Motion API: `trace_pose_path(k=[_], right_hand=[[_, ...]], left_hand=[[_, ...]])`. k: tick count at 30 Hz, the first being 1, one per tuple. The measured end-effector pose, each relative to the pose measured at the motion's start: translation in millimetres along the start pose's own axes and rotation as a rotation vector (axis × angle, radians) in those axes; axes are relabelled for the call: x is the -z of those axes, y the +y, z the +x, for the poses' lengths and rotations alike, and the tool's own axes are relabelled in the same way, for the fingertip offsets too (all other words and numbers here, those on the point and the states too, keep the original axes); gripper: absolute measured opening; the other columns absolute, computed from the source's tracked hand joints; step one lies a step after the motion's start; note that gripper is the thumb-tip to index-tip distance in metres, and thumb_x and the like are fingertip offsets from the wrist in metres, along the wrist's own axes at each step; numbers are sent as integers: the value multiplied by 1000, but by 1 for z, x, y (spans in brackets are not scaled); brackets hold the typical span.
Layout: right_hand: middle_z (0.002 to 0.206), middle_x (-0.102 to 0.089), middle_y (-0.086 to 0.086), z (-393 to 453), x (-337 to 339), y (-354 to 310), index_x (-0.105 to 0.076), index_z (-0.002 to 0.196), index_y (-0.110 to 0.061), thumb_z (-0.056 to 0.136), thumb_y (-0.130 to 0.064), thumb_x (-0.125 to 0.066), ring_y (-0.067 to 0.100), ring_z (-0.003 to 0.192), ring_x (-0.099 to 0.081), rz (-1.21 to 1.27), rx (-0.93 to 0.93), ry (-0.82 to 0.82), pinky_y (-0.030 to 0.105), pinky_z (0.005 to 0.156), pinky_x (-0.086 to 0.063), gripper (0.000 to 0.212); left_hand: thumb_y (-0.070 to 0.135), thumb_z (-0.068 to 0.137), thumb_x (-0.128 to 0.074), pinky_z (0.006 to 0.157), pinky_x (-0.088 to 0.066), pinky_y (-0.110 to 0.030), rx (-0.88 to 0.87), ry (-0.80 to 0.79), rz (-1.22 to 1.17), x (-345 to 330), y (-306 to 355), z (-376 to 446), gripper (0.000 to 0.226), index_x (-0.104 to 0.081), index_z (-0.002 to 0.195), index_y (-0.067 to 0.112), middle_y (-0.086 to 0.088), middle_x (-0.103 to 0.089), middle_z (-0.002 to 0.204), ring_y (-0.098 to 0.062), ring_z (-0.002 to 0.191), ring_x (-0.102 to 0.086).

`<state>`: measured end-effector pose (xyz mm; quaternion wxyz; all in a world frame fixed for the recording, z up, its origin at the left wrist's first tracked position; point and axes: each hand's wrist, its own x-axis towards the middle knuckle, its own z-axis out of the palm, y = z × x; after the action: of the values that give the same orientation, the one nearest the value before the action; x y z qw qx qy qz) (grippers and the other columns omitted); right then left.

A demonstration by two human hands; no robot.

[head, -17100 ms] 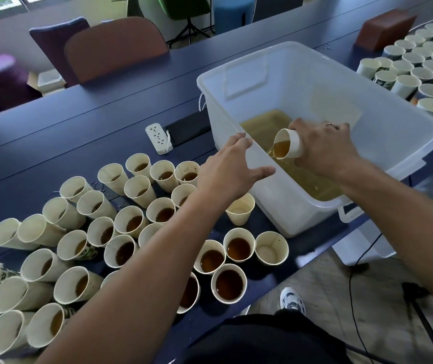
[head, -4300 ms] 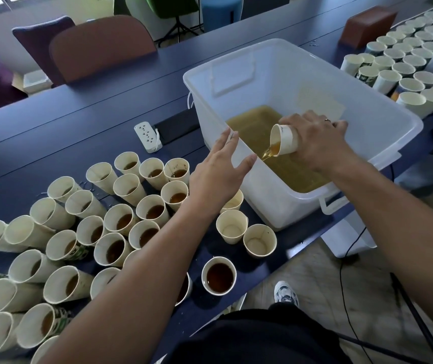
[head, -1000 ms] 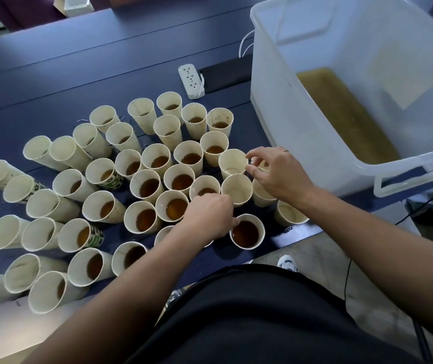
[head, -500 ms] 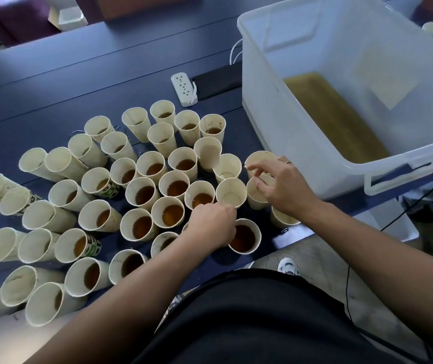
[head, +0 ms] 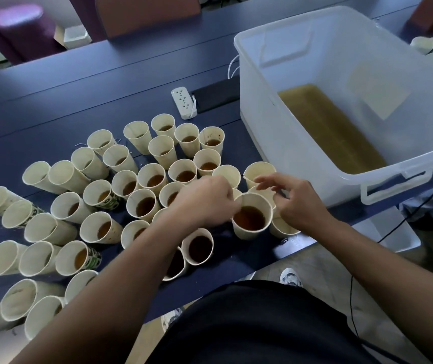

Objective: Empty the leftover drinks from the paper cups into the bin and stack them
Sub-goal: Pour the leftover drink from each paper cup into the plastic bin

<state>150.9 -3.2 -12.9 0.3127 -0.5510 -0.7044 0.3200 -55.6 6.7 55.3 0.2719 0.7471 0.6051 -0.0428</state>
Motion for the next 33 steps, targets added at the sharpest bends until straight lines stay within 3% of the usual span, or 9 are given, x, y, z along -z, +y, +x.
trace_pose_path(k=[3, 10, 14, 18, 21, 23, 25, 30, 33], right_hand=[[104, -71, -17, 3, 3, -5, -64, 114, -41, 90, 7, -58, 5, 100, -66, 93, -15, 8, 18, 85, -53, 54], [119, -52, -36, 7, 14, -30, -39, 137, -34, 75, 5, -60, -1, 117, -54, 198, 77, 19, 11, 93, -44, 76], [122, -51, -30, 13, 18, -48, -34, 138, -27, 75, -20, -82, 4, 117, -55, 292, 93, 152, 18, 95, -47, 79], [116, -60, -12, 25, 31, -61, -41, 131, -18, 64, -25, -92, 0, 105, -59, 337, 80, 353, 16, 88, -47, 85], [115, -66, 2, 33, 43, -63, -48, 129, -12, 61, -30, -90, 16, 106, -64, 343, 75, 408, 35, 92, -53, 82], [113, -68, 2, 37, 53, -63, -52, 125, -12, 62, -29, -89, 19, 105, -66, 339, 76, 420, 44, 91, -54, 75], [110, -68, -3, 38, 65, -64, -51, 122, -12, 65, -24, -88, 14, 101, -66, 295, 88, 455, 37, 88, -54, 69], [103, -57, -16, 47, 98, -53, -43, 125, -9, 71, -15, -88, -8, 91, -56, 138, 93, 490, 9, 75, -45, 70], [108, -54, -11, 54, 117, -41, -40, 130, -11, 74, -22, -87, 5, 96, -56, -15, 62, 467, 16, 75, -46, 74]], left_hand=[[34, 85, -58, 63, -53, -44, -28, 80, -100, 27, 7, 2, 34, -65, 65, 8, -10, -66, 69, -30, 70, -61], [27, 85, -65, 54, -37, -26, -36, 278, -265, 80, 28, 4, 33, -64, 56, 12, 6, -44, 43, -14, 48, -41], [26, 85, -64, 45, -35, -21, -112, 344, -311, 99, 43, 4, 29, -72, 69, 3, 5, -39, 42, -11, 41, -35], [24, 84, -65, 42, -29, -21, -182, 369, -357, 106, 60, 5, 31, -68, 71, -4, -2, -38, 49, -11, 43, -29], [25, 85, -65, 43, -29, -21, -209, 371, -377, 109, 71, 5, 32, -68, 66, -1, -1, -37, 49, -12, 44, -28], [26, 91, -65, 42, -28, -19, -235, 376, -447, 110, 74, 6, 40, -67, 53, 13, 3, -39, 46, -10, 43, -29], [30, 97, -62, 45, -31, -19, -269, 401, -561, 109, 76, 9, 46, -68, 52, 22, 3, -46, 50, -10, 45, -34], [27, 99, -61, 49, -33, -17, -282, 433, -614, 95, 75, 21, 30, -74, 77, 12, 5, -56, 59, -3, 41, -41], [30, 95, -66, 59, -40, -24, -256, 412, -565, 78, 72, 35, 21, -73, 78, 19, 9, -61, 64, -3, 52, -47]])
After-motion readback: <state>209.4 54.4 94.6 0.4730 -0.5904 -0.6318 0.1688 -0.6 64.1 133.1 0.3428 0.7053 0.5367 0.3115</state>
